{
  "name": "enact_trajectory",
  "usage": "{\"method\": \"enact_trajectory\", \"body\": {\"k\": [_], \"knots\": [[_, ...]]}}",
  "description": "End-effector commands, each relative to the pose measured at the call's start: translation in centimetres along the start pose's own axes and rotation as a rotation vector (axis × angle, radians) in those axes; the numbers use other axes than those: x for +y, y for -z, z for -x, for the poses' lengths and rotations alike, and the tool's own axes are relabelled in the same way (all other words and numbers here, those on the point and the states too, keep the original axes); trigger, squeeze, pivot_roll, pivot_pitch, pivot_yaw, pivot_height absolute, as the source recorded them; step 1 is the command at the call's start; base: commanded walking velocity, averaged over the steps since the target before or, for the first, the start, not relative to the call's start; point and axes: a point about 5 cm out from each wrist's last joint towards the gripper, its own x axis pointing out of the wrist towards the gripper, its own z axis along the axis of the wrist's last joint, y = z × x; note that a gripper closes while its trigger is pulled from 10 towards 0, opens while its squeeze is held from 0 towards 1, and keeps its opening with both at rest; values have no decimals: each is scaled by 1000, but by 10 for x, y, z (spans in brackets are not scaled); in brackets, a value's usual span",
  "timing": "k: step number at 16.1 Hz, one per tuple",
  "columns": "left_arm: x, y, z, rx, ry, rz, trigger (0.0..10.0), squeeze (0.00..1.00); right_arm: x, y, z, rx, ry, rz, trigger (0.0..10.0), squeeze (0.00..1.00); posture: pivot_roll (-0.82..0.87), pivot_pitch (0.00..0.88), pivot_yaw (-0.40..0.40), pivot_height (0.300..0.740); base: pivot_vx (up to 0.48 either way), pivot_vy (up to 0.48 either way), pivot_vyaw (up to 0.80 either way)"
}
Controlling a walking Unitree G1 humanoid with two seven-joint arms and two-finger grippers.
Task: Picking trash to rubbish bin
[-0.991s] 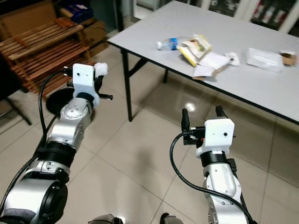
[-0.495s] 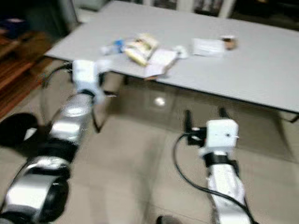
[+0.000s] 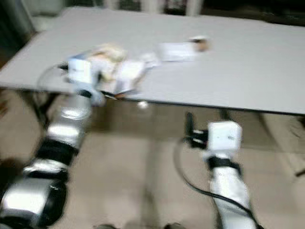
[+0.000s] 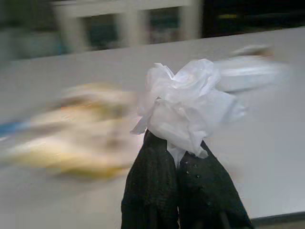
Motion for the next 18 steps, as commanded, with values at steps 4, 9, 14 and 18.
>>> {"method": "enact_trajectory", "body": {"k": [4, 9, 14, 18], "knots": [[2, 21, 26, 50, 35, -19, 10000, 0, 4, -6, -1, -31, -11, -5, 10000, 0, 146, 110, -21, 740, 378, 0, -800], [1, 41, 64, 94, 70, -47, 10000, 0, 6, -8, -4, -56, -47, -3, 10000, 0, 179, 112, -40, 740, 184, 0, -160], [10, 46, 94, 105, 169, -186, 10000, 0, 5, -10, -11, -67, -80, 6, 10000, 0, 213, 110, -67, 740, 0, 0, 0], [-4, 40, 87, 70, 220, -207, 10000, 0, 3, -18, -10, -79, -148, 44, 10000, 0, 192, 95, -64, 740, 0, 0, 0]]}}
